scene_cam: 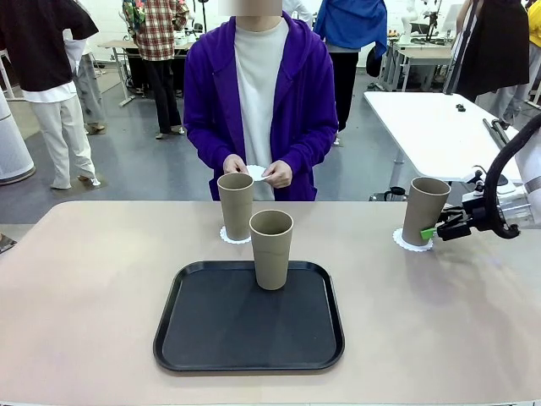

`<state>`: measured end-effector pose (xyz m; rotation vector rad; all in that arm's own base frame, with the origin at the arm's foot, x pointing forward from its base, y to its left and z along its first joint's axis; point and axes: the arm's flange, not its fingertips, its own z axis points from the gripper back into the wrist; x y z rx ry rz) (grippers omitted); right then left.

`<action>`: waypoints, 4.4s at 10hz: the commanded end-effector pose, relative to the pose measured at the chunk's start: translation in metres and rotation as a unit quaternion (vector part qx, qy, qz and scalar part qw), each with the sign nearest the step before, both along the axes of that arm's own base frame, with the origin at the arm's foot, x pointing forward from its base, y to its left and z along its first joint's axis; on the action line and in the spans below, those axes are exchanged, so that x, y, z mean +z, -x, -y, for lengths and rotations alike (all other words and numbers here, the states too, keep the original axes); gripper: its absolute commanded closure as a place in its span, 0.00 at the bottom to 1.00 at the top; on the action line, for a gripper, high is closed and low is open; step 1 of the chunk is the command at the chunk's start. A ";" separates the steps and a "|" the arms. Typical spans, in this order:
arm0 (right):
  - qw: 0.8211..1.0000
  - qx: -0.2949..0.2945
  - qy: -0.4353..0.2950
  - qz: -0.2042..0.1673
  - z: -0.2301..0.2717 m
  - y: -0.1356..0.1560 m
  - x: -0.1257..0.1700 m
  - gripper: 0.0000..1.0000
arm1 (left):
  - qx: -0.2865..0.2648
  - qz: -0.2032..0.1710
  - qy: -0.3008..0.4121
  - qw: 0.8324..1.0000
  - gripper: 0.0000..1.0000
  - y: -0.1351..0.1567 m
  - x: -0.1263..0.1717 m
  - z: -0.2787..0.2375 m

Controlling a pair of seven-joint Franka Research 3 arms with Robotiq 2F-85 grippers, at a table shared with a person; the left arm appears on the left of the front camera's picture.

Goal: Place coasters on the table and set cups on them.
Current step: Take one Reusable plastic cup from the Flat Tray and place it on a coaster set by the human.

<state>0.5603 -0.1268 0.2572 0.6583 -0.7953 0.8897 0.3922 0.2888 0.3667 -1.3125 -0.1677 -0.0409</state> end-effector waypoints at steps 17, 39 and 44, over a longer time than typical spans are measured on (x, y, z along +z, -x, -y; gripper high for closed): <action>0.935 -0.225 0.224 -0.159 0.004 0.086 0.192 0.00 | 0.002 -0.001 -0.002 1.000 0.00 0.001 0.003 -0.001; 0.882 -0.355 0.269 -0.154 -0.041 0.099 0.331 0.00 | 0.002 -0.001 -0.002 1.000 0.00 0.001 0.003 -0.001; 0.882 -0.363 0.197 -0.226 -0.023 0.113 0.337 0.00 | 0.002 -0.001 -0.002 1.000 0.00 0.001 0.003 -0.001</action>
